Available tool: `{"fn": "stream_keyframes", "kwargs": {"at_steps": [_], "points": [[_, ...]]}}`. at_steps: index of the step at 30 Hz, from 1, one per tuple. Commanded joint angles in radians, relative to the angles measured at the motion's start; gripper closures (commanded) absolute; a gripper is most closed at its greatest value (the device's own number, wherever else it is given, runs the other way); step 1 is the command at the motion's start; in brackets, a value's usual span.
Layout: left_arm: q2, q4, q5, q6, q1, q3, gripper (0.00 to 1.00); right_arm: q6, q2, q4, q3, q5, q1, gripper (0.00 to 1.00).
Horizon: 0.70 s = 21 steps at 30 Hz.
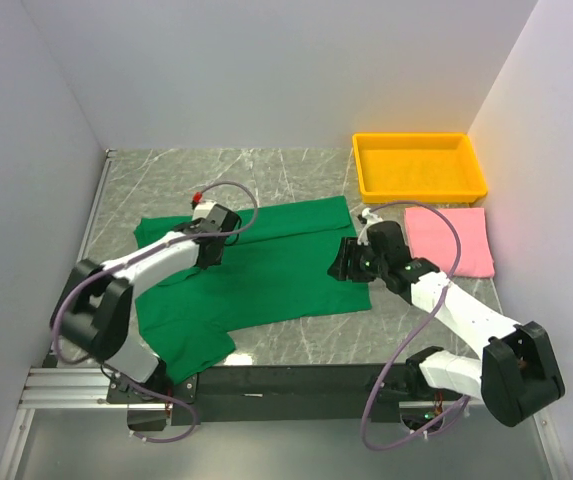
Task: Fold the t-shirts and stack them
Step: Fold the tshirt
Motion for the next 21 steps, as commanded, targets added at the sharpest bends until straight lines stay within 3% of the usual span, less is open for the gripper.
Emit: {"fn": "stream_keyframes", "kwargs": {"at_steps": [1, 12, 21], "points": [[0.081, 0.044, -0.043, 0.044, -0.005, 0.059, 0.44, 0.009, -0.05, 0.106, -0.042, -0.02, 0.005, 0.4], [0.234, 0.05, -0.081, 0.084, -0.005, 0.091, 0.41, 0.007, -0.052, 0.181, -0.097, -0.048, 0.005, 0.4], [0.322, 0.021, -0.216, 0.118, -0.002, 0.151, 0.44, 0.001, -0.036, 0.198, -0.109, -0.051, 0.004, 0.41]]}}
